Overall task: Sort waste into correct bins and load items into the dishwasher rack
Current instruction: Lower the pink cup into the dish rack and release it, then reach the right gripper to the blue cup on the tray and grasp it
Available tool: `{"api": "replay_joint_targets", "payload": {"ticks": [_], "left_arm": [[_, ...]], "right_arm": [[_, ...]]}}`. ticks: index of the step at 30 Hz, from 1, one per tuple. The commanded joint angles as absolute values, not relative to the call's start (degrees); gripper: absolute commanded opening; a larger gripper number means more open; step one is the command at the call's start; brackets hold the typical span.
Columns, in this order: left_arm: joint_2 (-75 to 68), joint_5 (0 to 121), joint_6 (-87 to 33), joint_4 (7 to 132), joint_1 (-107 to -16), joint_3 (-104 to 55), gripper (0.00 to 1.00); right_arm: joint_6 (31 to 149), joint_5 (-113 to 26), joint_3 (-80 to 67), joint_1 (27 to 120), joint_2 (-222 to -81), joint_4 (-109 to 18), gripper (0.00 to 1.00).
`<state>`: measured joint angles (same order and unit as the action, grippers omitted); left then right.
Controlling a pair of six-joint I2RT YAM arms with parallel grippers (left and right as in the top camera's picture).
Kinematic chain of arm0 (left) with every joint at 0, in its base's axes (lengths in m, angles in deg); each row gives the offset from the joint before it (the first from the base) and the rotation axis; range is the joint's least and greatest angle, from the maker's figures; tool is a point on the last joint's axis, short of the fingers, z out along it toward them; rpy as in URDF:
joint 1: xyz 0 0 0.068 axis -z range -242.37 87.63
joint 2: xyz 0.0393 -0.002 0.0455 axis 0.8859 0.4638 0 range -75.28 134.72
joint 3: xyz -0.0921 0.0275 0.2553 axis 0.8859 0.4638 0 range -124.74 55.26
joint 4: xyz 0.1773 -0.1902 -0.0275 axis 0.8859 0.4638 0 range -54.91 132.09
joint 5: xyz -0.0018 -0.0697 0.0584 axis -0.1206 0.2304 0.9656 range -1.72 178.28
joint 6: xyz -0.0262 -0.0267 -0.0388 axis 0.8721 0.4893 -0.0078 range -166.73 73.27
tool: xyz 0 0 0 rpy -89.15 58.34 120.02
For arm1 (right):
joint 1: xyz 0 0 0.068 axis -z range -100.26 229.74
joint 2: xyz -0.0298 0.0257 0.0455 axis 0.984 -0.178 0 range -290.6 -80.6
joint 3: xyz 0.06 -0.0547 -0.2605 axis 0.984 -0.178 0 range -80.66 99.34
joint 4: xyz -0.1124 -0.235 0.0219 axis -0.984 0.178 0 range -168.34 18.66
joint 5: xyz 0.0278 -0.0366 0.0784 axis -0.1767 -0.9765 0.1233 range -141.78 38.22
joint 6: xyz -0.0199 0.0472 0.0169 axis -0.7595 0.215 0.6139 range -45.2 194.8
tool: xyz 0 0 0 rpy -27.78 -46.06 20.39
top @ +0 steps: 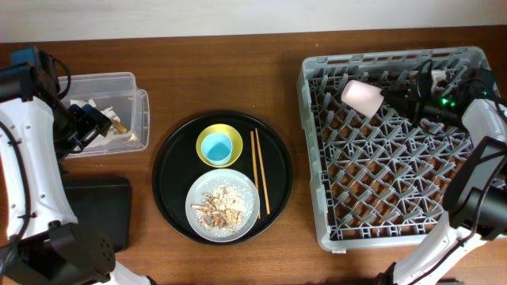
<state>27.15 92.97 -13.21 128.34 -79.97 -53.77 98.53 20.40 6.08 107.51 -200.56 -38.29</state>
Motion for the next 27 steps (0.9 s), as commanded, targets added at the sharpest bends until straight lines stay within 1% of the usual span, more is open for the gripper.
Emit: {"api": "replay_joint_targets", "payload": {"ticks": [1, 3, 11, 12, 13, 14, 15, 19, 20, 21, 22, 23, 24, 27], "left_arm": [[26.6, 93.0, -12.7, 128.4, -80.2, -54.4, 0.99], [26.6, 93.0, -12.7, 128.4, -80.2, -54.4, 0.99], [26.6, 93.0, -12.7, 128.4, -80.2, -54.4, 0.99], [26.6, 93.0, -12.7, 128.4, -80.2, -54.4, 0.99], [26.6, 93.0, -12.7, 128.4, -80.2, -54.4, 0.99], [26.6, 93.0, -12.7, 128.4, -80.2, -54.4, 0.99], [26.6, 93.0, -12.7, 128.4, -80.2, -54.4, 0.99], [26.6, 93.0, -12.7, 128.4, -80.2, -54.4, 0.99], [26.6, 93.0, -12.7, 128.4, -80.2, -54.4, 0.99], [26.6, 93.0, -12.7, 128.4, -80.2, -54.4, 0.99], [26.6, 93.0, -12.7, 128.4, -80.2, -54.4, 0.99], [26.6, 93.0, -12.7, 128.4, -80.2, -54.4, 0.99], [26.6, 93.0, -12.7, 128.4, -80.2, -54.4, 0.99], [26.6, 93.0, -12.7, 128.4, -80.2, -54.4, 0.99]], "right_arm": [[96.9, 12.8, 5.8, 109.3, -197.7, -36.2, 0.12], [96.2, 9.1, 6.3, 109.5, -195.9, -34.1, 0.16], [93.2, -13.0, 10.2, 109.7, -182.0, -21.3, 0.19], [93.0, -14.2, 10.3, 109.5, -180.3, -20.7, 0.22], [91.9, -15.1, 10.3, 109.0, -177.6, -20.5, 0.27], [90.3, -15.6, 10.3, 108.1, -175.5, -20.5, 0.33], [90.0, -17.2, 10.3, 106.9, -174.0, -20.5, 0.36], [89.5, -21.9, 10.3, 101.0, -172.3, -20.4, 0.37], [88.3, -21.9, 10.3, 97.1, -172.4, -20.4, 0.39], [87.0, -21.8, 10.3, 93.6, -172.4, -20.5, 0.54], [86.0, -21.8, 10.3, 90.4, -172.4, -20.5, 0.81], [84.7, -22.1, 10.3, 86.7, -172.5, -20.6, 0.95], [83.8, -22.2, 10.3, 83.8, -172.6, -20.7, 0.99], [83.6, -25.0, 10.3, 75.1, -172.9, -21.8, 0.98]]}}
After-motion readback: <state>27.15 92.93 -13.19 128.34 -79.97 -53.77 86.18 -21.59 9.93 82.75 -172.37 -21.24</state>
